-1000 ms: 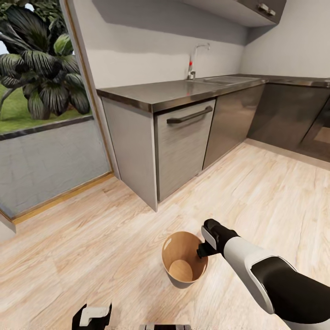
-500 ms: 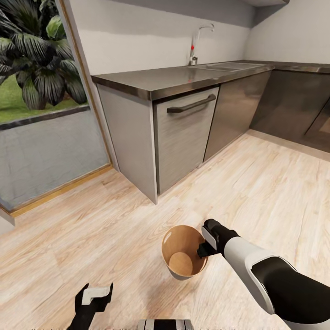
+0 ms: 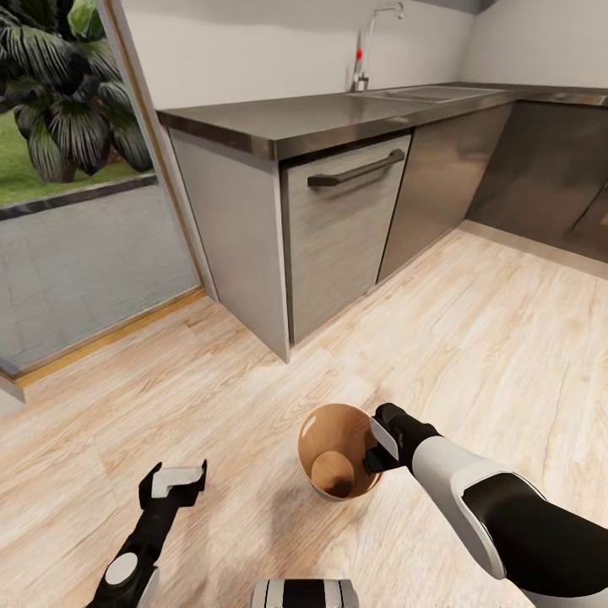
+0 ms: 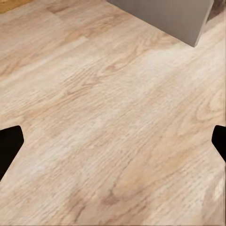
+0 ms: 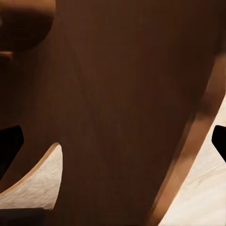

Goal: Put the three can of soda from the living room inside the tash can in the kitchen.

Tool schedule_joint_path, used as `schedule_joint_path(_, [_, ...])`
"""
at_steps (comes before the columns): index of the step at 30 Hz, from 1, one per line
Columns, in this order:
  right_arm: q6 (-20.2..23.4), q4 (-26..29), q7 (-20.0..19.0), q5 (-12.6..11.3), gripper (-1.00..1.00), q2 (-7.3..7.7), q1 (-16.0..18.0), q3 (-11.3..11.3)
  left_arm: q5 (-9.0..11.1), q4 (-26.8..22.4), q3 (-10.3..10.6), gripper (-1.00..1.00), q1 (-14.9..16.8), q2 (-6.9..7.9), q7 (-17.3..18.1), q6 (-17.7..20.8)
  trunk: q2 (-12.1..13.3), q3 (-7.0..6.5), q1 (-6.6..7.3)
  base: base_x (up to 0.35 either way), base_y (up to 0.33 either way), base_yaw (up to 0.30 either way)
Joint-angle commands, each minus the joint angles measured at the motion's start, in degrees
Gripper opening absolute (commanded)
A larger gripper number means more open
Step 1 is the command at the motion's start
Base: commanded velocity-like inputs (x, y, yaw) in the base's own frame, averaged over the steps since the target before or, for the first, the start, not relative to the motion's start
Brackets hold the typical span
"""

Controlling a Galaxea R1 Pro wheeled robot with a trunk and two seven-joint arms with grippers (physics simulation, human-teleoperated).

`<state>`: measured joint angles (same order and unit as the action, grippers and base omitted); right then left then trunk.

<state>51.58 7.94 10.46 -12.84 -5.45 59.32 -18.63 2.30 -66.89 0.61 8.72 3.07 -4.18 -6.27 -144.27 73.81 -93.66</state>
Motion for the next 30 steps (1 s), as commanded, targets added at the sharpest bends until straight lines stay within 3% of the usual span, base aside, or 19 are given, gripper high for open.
schedule_joint_path(1, [0.0, 0.0, 0.0, 0.0, 1.00, 0.00, 0.0, 0.0, 0.0, -1.3, 0.0, 1.00, 0.0, 0.00, 0.0, 1.4, 0.0, 0.23, -0.02, 0.000, 0.000, 0.000])
schedule_joint_path(5, [0.0, 0.1, 0.0, 0.0, 1.00, 0.00, 0.0, 0.0, 0.1, -6.4, 0.0, 1.00, 0.0, 0.05, 0.4, 9.2, 0.0, 0.45, -0.05, 0.000, 0.000, 0.000])
schedule_joint_path(10, [0.0, 0.2, 0.0, 0.0, 1.00, -0.03, 0.0, -0.1, 0.1, -8.8, 0.2, 1.00, 0.0, 0.15, 0.8, 14.3, 0.0, 0.45, -0.05, 0.000, 0.000, 0.000])
schedule_joint_path(20, [0.0, 0.4, 0.0, 0.0, 1.00, -0.02, 0.0, -0.1, 0.2, -9.5, 0.0, 1.00, -0.1, -0.18, 0.3, 13.7, 0.0, 0.45, -0.05, 0.017, 0.000, 0.000])
schedule_joint_path(30, [0.0, 0.4, 0.0, 0.0, 1.00, -0.02, 0.0, 0.0, 0.1, -9.0, -0.1, 1.00, -0.1, -0.12, 0.5, 12.8, 0.0, 0.45, -0.05, 0.218, 0.000, 0.000])
